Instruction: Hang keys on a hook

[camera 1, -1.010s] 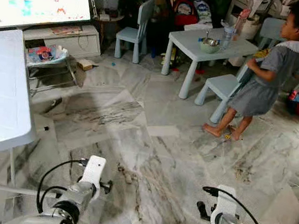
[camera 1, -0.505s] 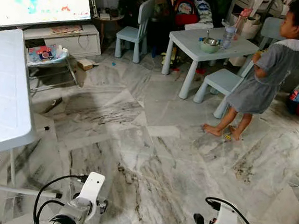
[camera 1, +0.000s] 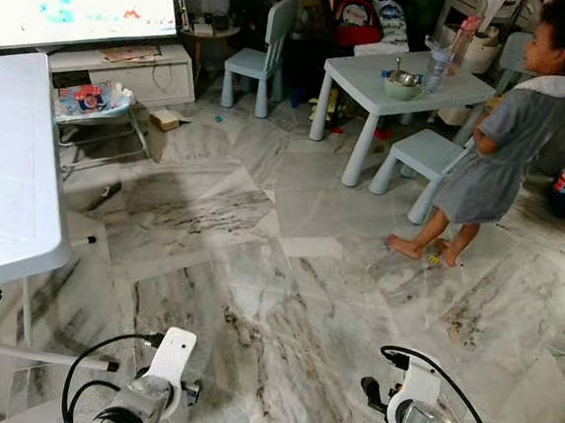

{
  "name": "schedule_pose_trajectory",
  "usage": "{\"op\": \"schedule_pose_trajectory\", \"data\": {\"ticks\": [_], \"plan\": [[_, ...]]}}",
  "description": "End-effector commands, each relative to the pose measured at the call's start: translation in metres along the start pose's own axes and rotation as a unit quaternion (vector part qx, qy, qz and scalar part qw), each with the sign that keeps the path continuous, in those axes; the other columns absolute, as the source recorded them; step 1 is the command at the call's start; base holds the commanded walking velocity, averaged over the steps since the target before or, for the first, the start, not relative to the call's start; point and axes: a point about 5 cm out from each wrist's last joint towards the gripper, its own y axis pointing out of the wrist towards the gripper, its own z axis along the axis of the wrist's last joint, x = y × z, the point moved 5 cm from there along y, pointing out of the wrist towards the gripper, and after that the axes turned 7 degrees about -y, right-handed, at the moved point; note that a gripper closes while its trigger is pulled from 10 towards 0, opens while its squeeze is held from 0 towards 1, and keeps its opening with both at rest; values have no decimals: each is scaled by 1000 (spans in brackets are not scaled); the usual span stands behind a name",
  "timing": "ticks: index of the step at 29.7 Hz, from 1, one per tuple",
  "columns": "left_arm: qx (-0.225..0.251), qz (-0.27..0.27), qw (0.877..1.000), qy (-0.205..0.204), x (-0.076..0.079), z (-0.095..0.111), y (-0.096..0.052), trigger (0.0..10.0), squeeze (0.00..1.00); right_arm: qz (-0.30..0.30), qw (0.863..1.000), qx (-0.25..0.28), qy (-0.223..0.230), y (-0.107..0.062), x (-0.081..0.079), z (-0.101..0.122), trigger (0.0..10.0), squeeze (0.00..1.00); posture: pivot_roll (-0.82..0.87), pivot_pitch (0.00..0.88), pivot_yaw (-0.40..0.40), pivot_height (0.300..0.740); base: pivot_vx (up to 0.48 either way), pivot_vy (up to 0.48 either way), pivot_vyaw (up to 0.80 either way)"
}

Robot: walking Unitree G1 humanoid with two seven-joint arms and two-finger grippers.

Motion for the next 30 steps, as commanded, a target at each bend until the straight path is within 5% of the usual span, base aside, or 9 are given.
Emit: {"op": "schedule_pose_trajectory", "data": {"ticks": [1, 11, 17, 30], "plan": [[8, 4, 1000, 10, 2, 10, 0, 10000, 0, -2, 1000, 3, -5, 0, 1, 5, 10000, 0, 76, 0, -33, 740, 0, 0, 0], [7, -4, 998, 63, -2, 8, 0, 10000, 0, -14, 1000, -4, -1, 0, 4, -6, 10000, 0, 76, 0, 55, 740, 0, 0, 0], [17, 10, 996, 91, -22, 25, -3, 10000, 0, -12, 1000, -3, 8, 0, -1, -6, 10000, 0, 86, 0, 102, 740, 0, 0, 0], [28, 29, 995, 96, -49, 44, -9, 10000, 0, 10, 1000, -1, -16, 1, -16, -3, 10000, 0, 84, 0, 72, 740, 0, 0, 0]]}}
